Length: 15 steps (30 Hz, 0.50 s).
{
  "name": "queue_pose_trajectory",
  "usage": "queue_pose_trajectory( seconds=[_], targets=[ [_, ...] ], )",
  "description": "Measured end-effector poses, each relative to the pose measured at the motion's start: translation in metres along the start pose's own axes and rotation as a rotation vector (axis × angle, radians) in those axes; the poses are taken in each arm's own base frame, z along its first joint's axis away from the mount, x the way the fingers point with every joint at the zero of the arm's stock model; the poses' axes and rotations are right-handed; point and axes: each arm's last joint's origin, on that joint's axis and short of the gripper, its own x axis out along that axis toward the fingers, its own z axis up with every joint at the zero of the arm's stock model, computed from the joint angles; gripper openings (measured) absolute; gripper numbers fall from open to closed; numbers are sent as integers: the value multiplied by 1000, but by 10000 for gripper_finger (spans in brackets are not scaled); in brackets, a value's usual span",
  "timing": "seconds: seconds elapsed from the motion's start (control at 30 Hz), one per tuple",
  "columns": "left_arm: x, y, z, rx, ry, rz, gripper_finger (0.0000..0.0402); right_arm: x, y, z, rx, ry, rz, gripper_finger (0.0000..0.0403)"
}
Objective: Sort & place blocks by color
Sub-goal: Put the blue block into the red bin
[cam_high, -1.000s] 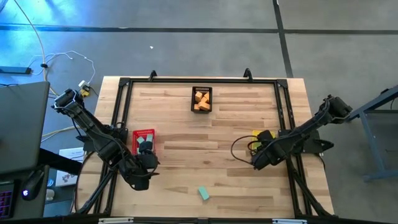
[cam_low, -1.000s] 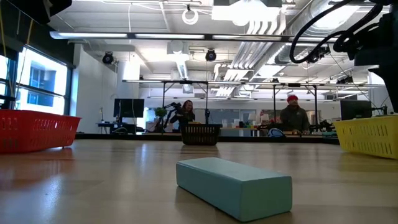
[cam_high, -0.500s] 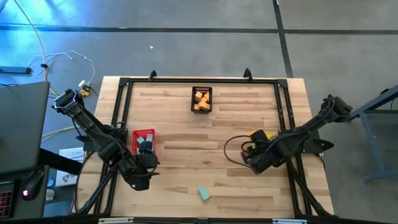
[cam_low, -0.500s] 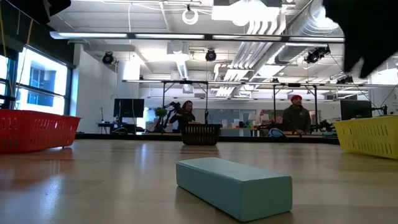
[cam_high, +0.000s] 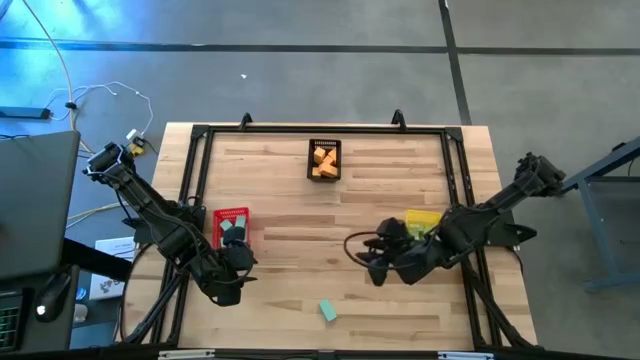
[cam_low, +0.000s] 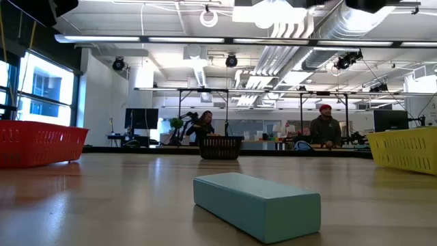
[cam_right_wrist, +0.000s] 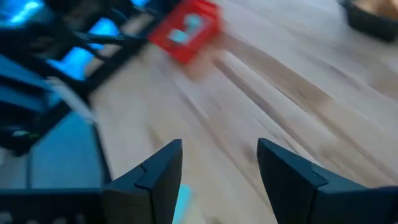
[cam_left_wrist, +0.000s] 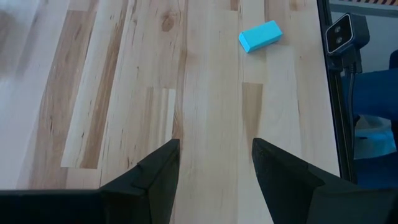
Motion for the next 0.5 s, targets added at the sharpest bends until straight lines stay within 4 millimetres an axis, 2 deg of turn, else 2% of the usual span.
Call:
queue_pose_trajectory(
  seconds=[0.23,0.5],
  targets=[
    [0,0,0,3,5,-6,188,10,27,15,-105,-164,207,193],
    [0,0,0,3,6,-6,188,19,44,38,-205,-238,269,193]
  ],
)
